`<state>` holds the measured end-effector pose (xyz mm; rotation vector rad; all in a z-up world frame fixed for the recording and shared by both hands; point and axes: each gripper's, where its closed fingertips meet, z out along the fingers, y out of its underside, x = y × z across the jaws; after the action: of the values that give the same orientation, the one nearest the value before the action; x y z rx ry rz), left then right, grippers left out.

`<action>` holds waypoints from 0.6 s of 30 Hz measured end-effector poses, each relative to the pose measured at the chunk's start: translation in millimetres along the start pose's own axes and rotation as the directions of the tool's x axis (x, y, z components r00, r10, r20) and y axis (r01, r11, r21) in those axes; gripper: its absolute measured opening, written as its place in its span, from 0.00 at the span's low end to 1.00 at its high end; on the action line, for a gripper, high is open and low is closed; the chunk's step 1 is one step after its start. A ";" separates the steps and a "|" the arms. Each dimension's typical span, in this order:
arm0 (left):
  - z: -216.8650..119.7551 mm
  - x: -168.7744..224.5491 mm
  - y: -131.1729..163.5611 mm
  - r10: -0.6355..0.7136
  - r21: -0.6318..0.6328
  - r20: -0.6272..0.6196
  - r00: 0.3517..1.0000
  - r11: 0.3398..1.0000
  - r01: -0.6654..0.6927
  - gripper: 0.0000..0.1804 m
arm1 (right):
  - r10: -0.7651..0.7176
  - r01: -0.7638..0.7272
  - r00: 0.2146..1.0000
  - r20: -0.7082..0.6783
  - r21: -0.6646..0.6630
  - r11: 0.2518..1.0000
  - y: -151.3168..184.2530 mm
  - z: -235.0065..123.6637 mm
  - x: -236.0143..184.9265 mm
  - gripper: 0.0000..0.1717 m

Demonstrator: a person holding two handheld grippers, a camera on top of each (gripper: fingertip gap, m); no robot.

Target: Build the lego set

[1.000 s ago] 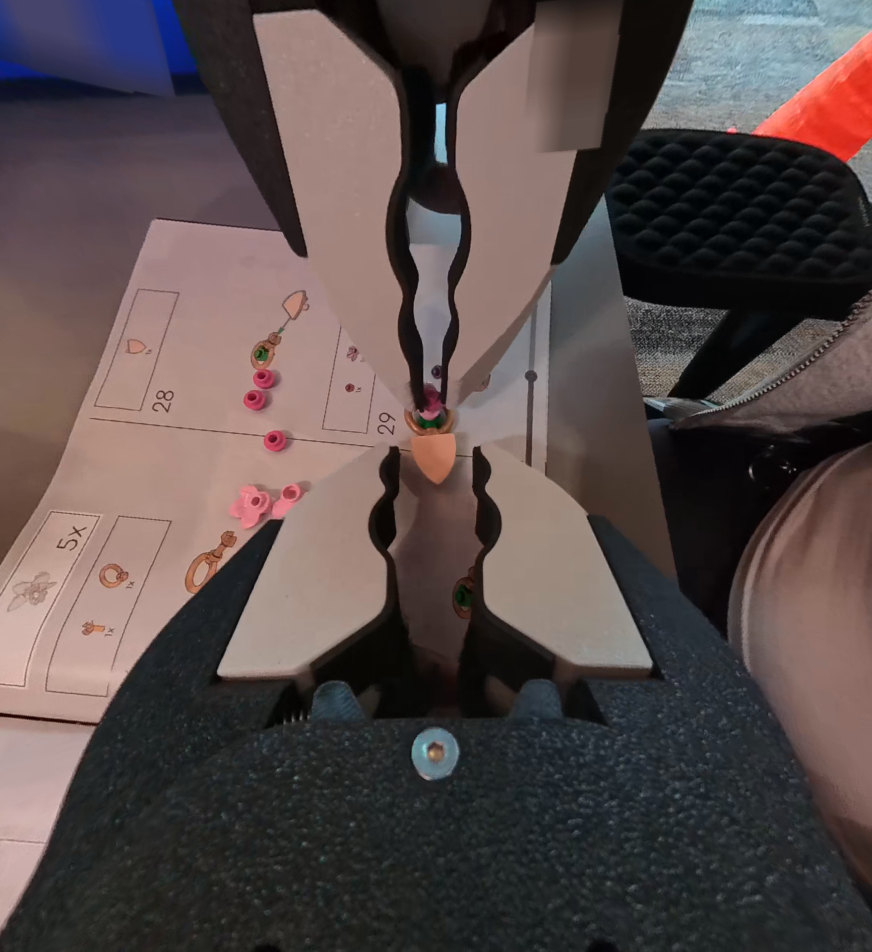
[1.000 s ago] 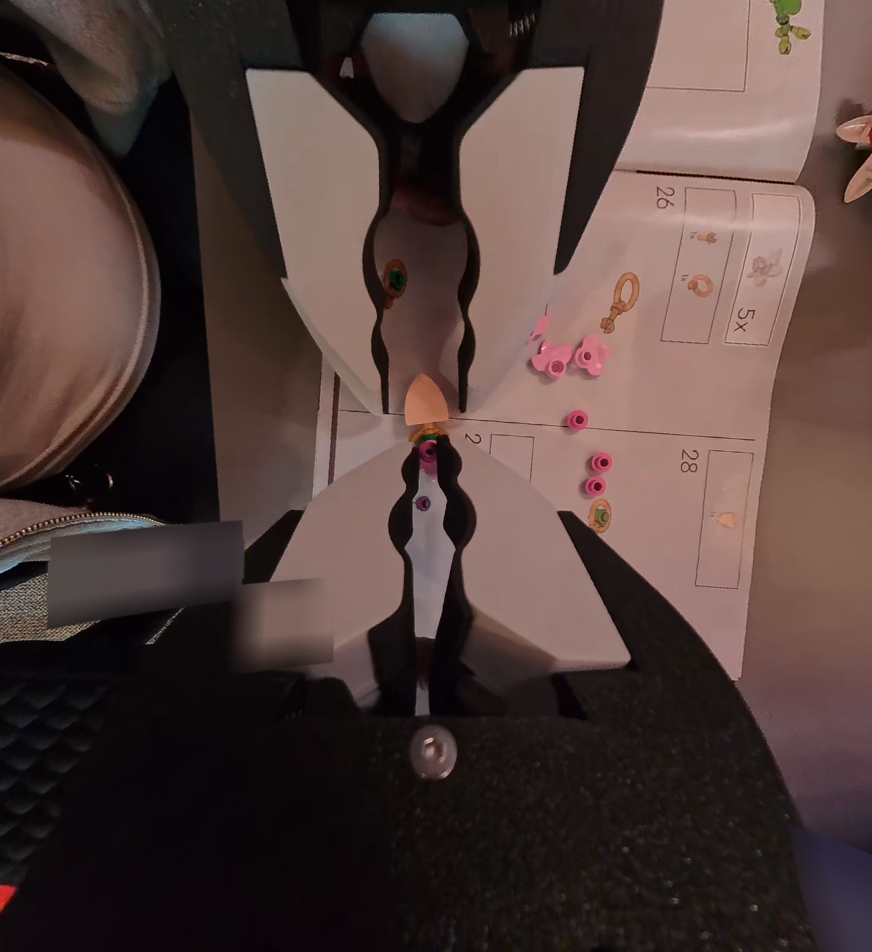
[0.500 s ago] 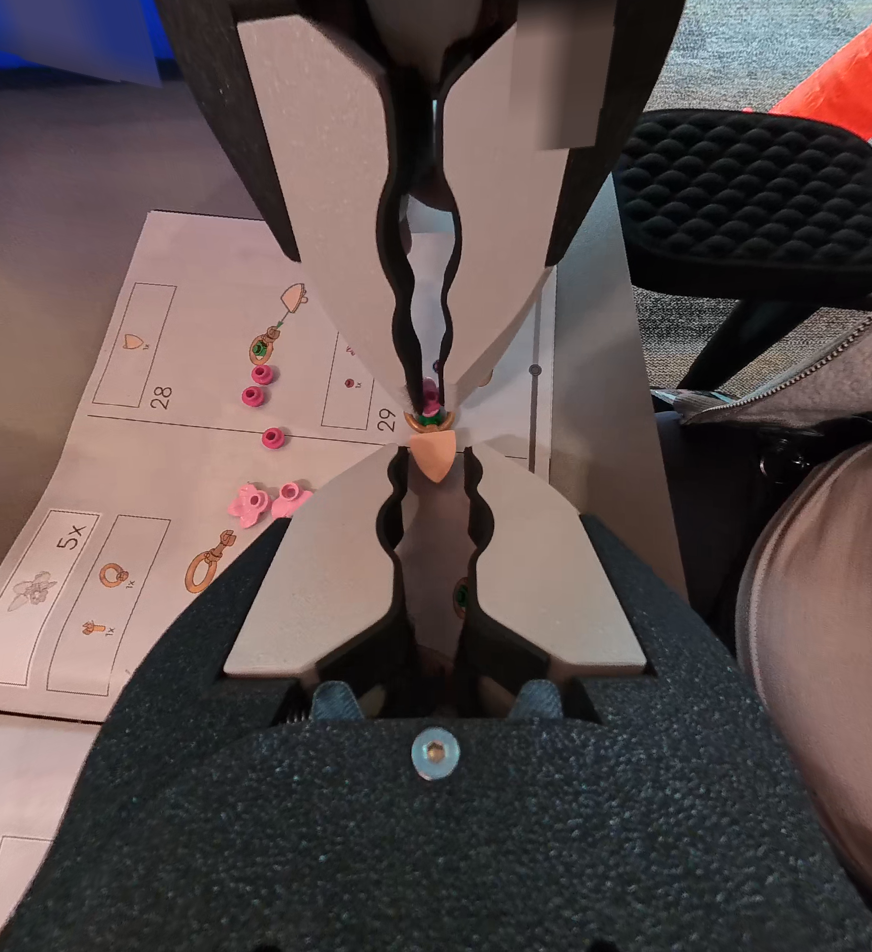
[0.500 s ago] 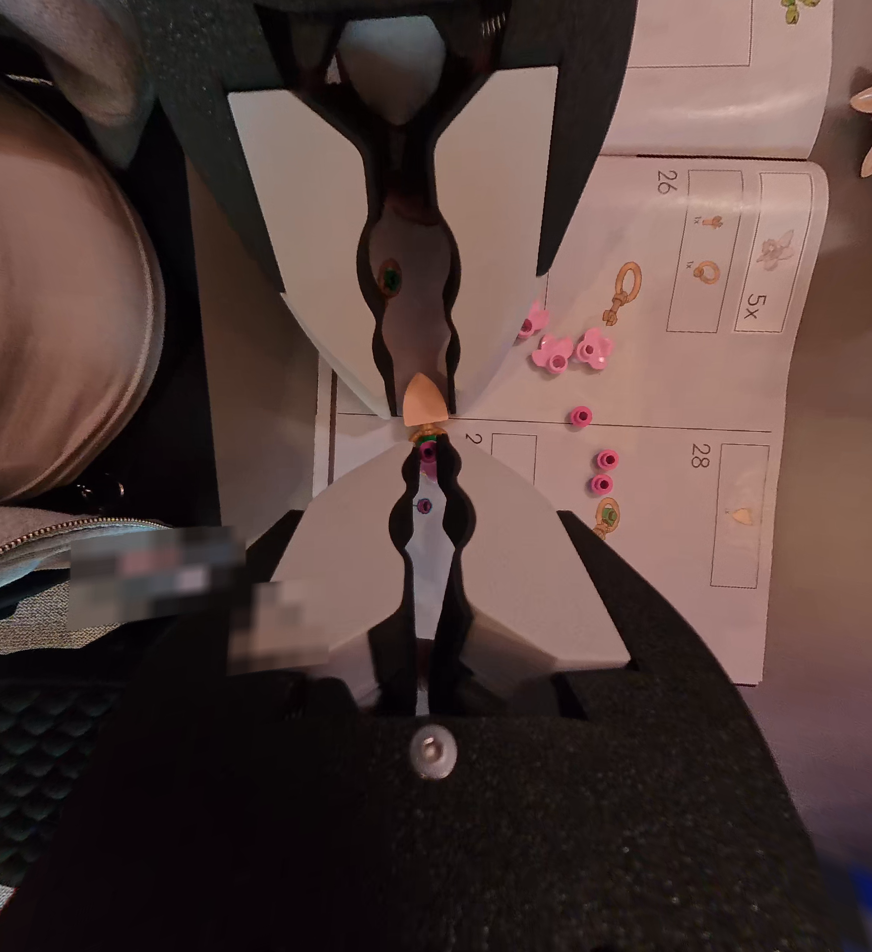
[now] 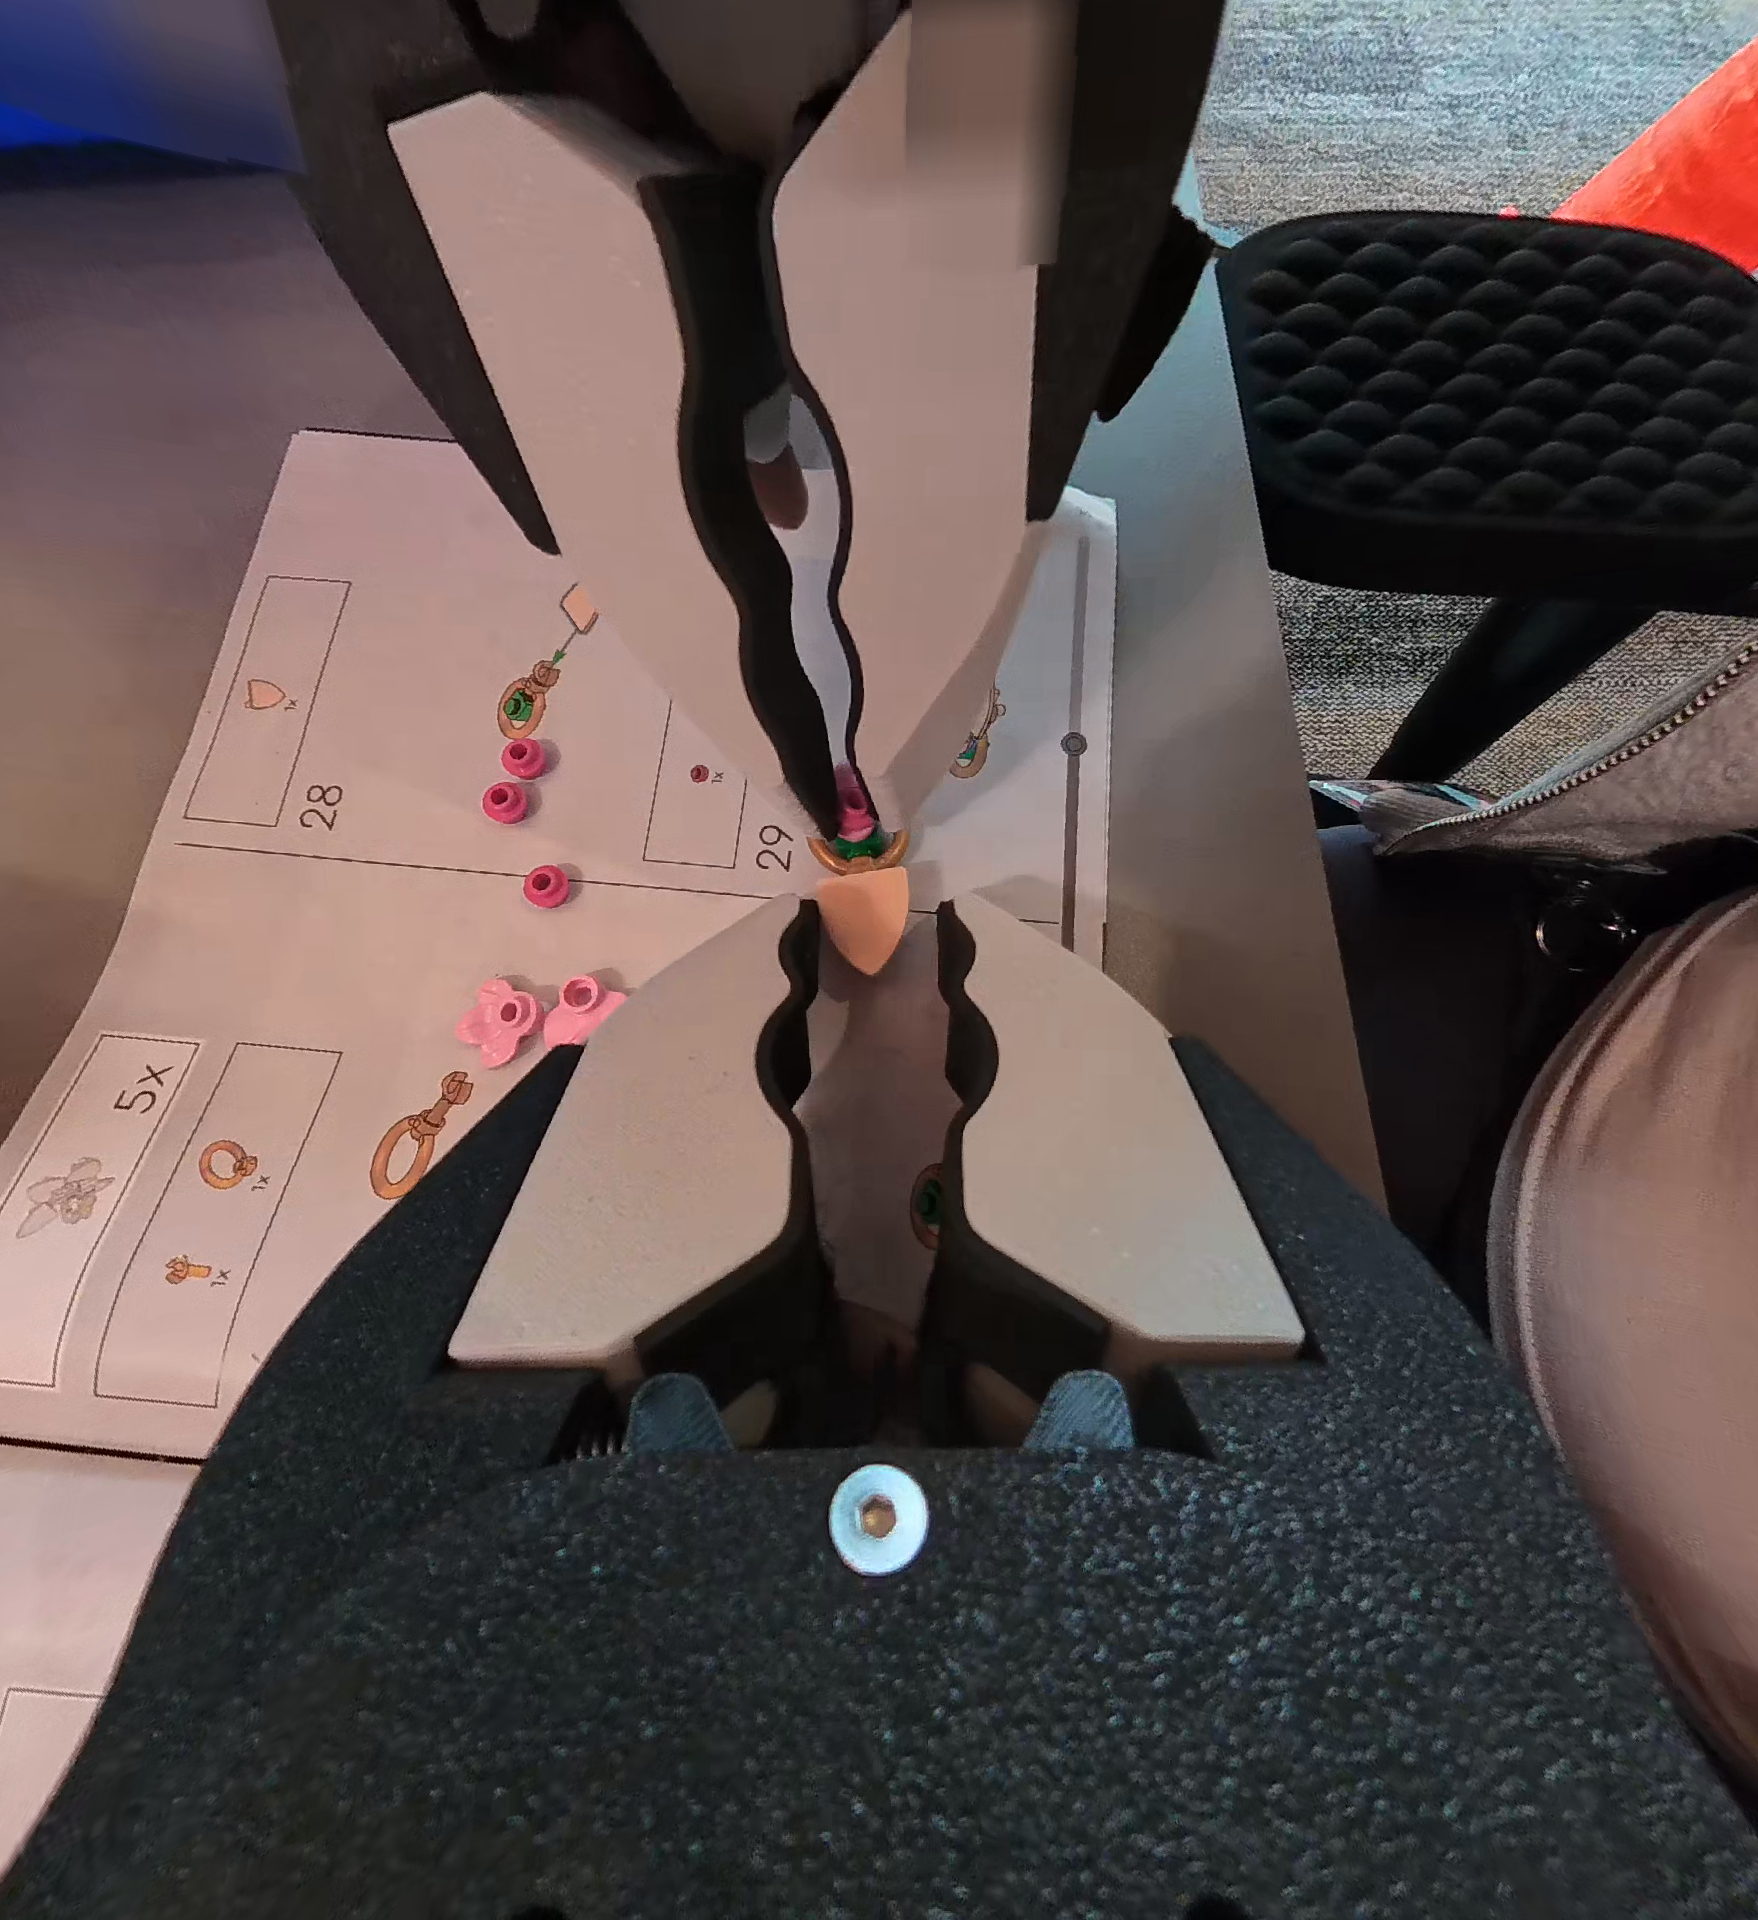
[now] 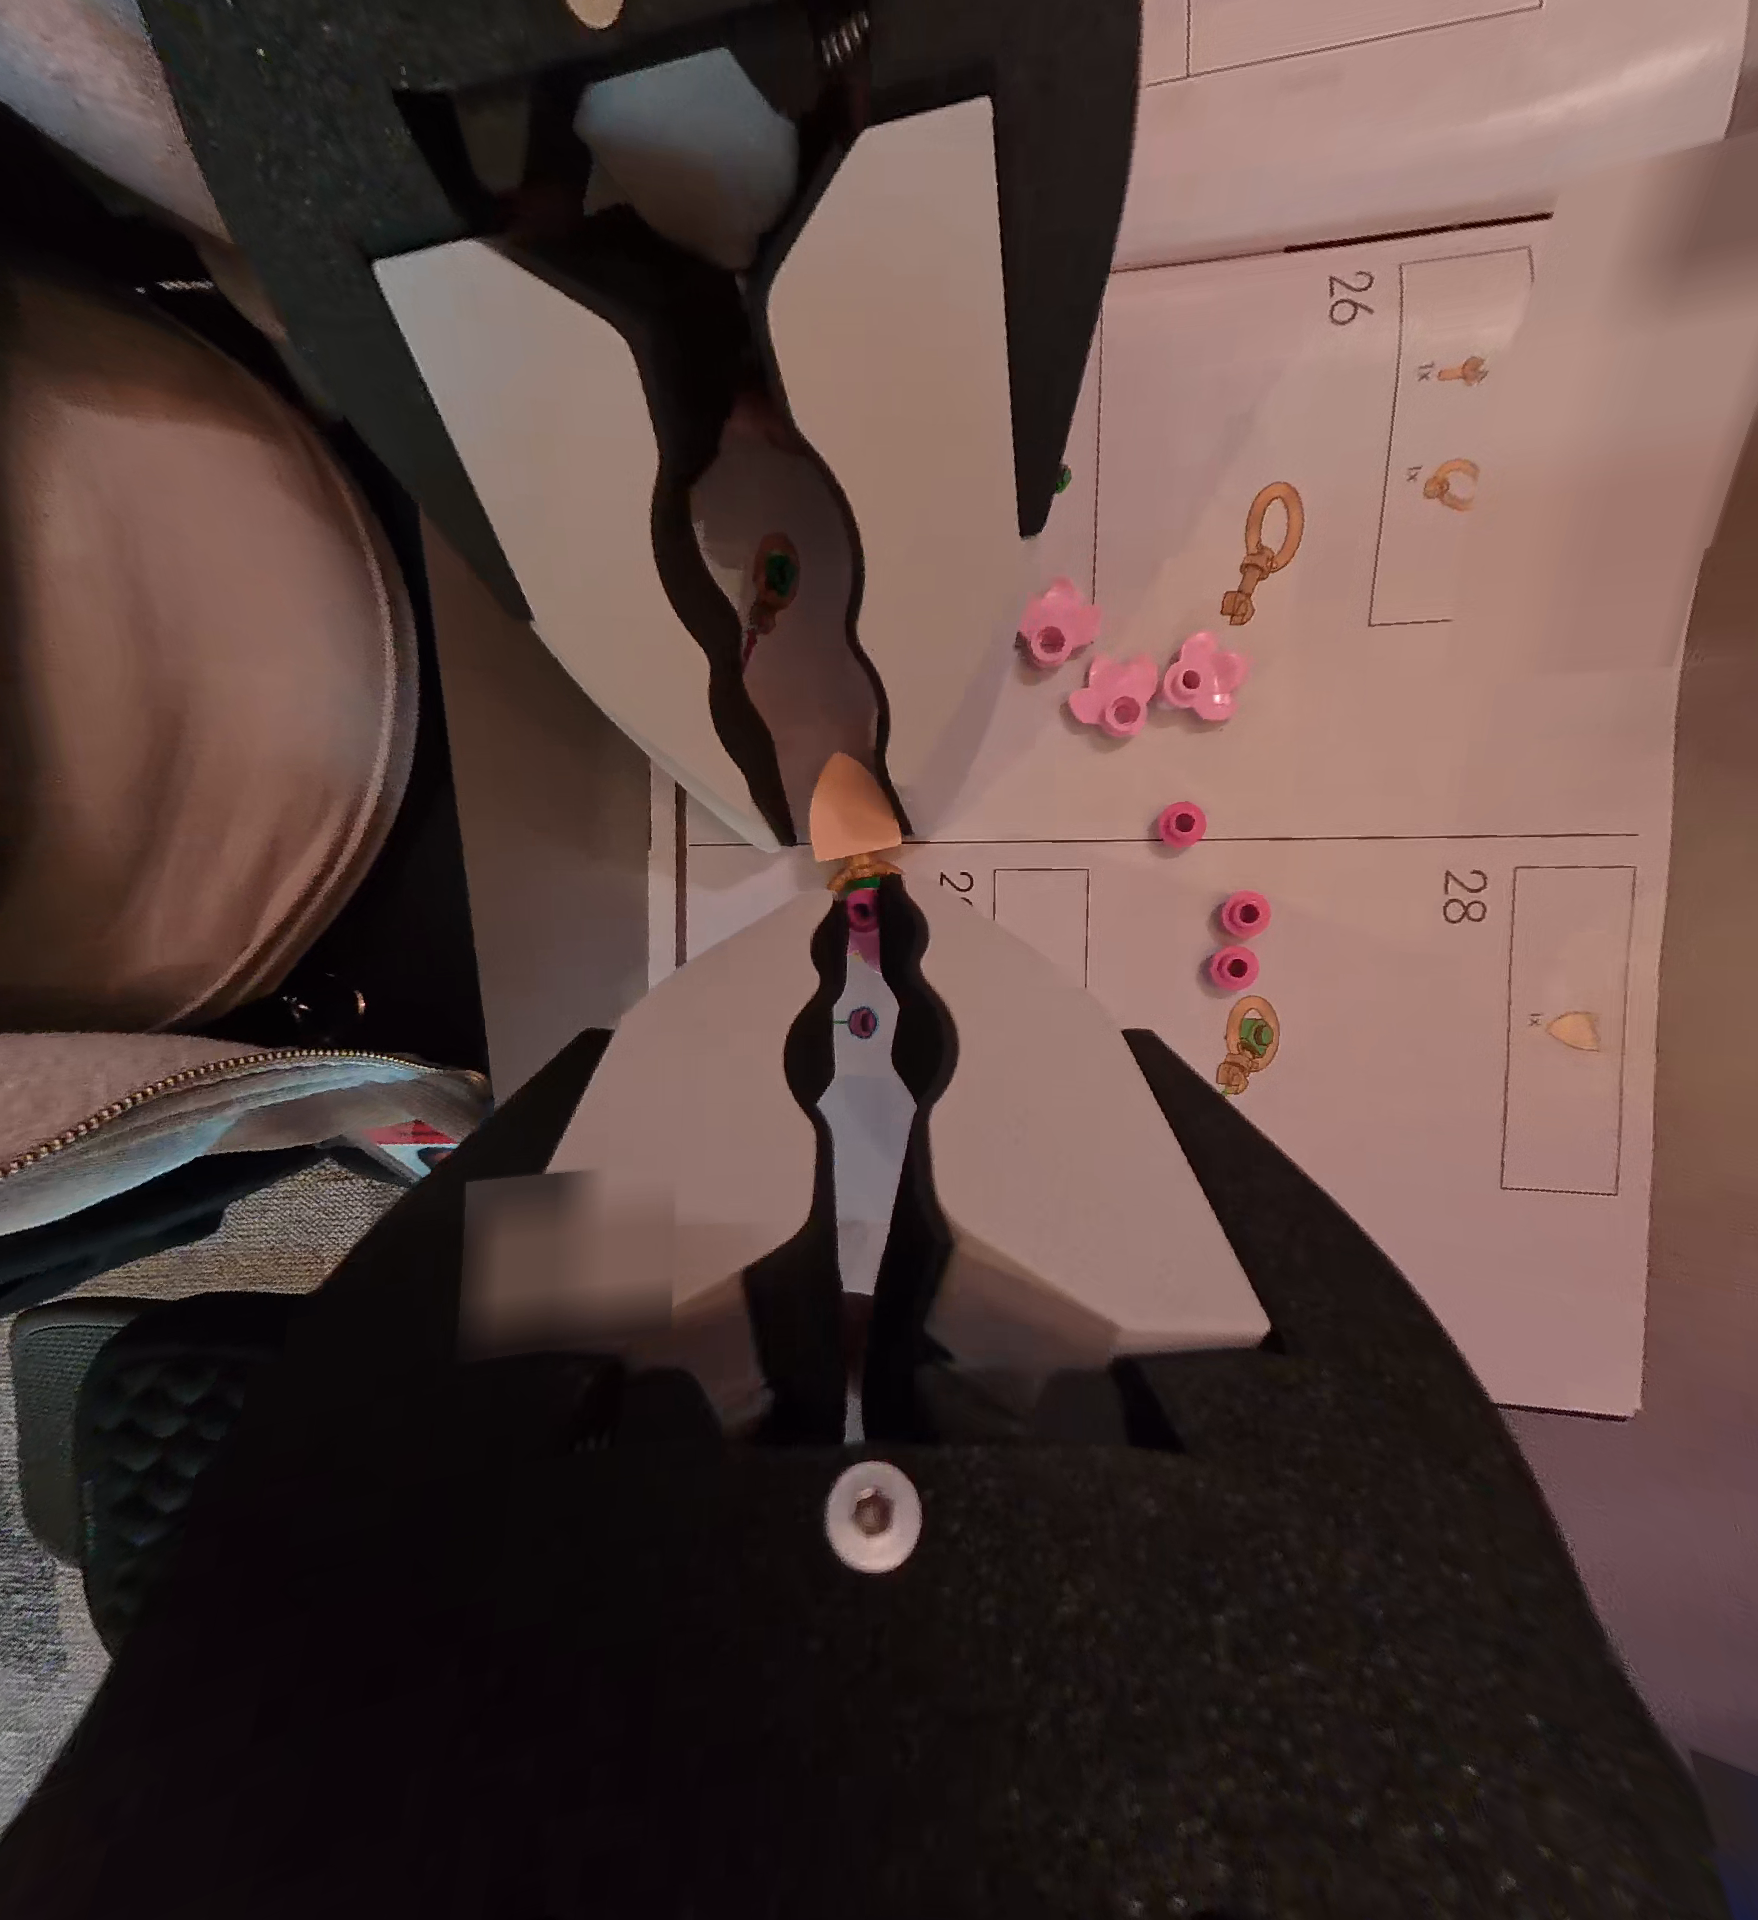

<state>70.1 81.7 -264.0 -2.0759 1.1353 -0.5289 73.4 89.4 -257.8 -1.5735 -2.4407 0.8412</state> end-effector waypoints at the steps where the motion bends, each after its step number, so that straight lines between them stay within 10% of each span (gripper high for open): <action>1: 0.0 0.0 0.0 -0.001 0.000 -0.001 1.000 1.000 0.001 0.12 | 0.008 -0.008 1.000 0.006 0.003 1.000 0.0 0.0 0.0 0.03; 18: 0.1 0.1 -0.1 0.004 0.000 0.001 1.000 1.000 -0.004 0.12 | 0.037 -0.037 0.999 0.004 0.018 0.999 0.7 0.4 -0.8 0.03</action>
<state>70.3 81.6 -264.0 -2.0738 1.1381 -0.5258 74.1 88.8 -258.3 -1.6172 -2.4070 0.8701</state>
